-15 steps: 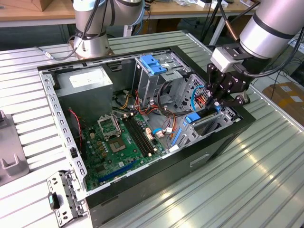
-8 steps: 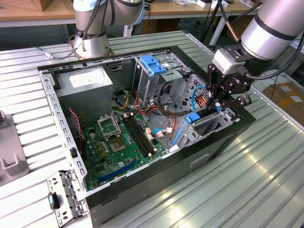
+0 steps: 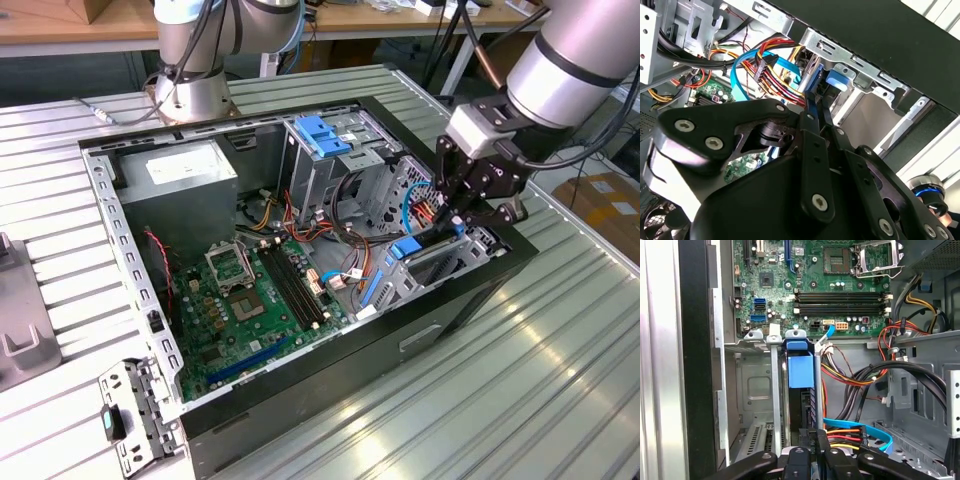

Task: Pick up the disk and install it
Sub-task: 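Insert the first disk wire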

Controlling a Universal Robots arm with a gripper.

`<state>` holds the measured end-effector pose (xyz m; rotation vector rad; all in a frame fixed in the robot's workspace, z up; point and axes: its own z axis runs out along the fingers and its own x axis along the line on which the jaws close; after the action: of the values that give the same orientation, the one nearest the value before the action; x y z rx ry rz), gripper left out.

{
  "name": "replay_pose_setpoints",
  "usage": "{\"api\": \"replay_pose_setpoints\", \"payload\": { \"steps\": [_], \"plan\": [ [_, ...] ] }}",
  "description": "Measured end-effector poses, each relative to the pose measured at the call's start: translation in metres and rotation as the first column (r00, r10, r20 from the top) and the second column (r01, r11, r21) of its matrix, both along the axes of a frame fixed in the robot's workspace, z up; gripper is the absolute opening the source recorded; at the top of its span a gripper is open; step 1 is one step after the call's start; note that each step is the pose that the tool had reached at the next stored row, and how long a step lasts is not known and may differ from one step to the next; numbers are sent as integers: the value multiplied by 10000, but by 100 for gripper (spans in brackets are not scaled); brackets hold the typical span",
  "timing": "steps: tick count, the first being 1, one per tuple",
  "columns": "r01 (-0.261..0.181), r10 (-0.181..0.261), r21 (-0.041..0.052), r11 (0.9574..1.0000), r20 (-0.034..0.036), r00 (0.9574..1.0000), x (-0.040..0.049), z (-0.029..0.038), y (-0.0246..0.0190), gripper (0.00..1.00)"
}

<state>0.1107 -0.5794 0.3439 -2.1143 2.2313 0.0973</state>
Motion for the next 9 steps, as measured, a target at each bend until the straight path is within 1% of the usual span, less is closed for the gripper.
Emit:
{"api": "replay_pose_setpoints", "payload": {
  "steps": [5,9],
  "plan": [
    [0,0,24,10000,0,10000,0,-19,-4,17],
    [0,0,27,10000,-1,10000,0,-41,-16,17]
  ]
}}
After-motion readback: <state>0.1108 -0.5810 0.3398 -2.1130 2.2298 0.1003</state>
